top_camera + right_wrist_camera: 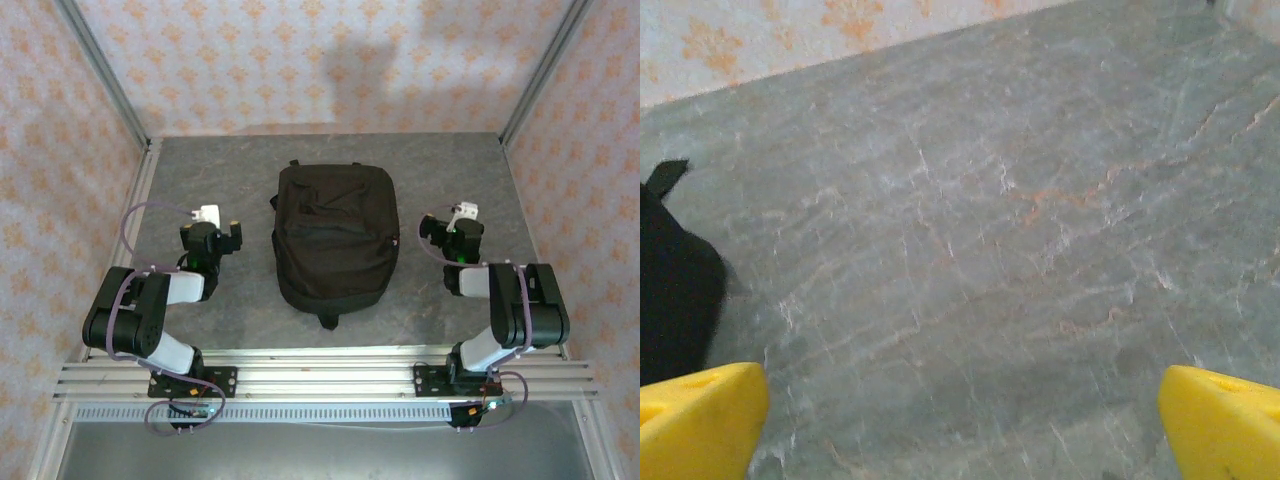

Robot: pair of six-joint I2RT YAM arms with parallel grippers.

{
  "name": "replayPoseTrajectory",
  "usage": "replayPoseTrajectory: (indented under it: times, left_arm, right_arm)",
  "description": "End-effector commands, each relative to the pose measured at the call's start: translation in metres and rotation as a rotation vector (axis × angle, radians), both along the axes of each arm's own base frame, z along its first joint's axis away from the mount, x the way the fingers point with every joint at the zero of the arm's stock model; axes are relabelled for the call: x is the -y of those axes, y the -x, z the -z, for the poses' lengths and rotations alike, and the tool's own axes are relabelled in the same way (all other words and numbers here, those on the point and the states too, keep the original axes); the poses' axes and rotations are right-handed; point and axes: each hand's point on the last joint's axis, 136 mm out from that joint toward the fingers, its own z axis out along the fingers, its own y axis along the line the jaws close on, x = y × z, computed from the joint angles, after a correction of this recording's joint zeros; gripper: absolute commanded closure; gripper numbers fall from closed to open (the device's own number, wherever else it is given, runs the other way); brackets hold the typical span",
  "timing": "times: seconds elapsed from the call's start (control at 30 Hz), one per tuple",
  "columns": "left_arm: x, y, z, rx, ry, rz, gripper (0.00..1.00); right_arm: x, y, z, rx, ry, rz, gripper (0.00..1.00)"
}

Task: Pack the student bag
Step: Reset both arms

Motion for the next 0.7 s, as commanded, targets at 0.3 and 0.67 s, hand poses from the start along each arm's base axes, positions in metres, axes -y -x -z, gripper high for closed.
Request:
replayPoseTrajectory:
  times: [0.3,0.67]
  left_arm:
    - [-0.0034,-0.0079,-0.0122,0.035,0.02,0.001,0.0]
    - [-0.0034,-0.008,-0.0124,0.036,0.02,0.0,0.0]
  right_arm:
    - [0.017,0.0065,-0.0006,0.001,0.052,0.109,0.01]
    - [0.017,0.0064,-0.0006,0.0,0.052,0.109,0.01]
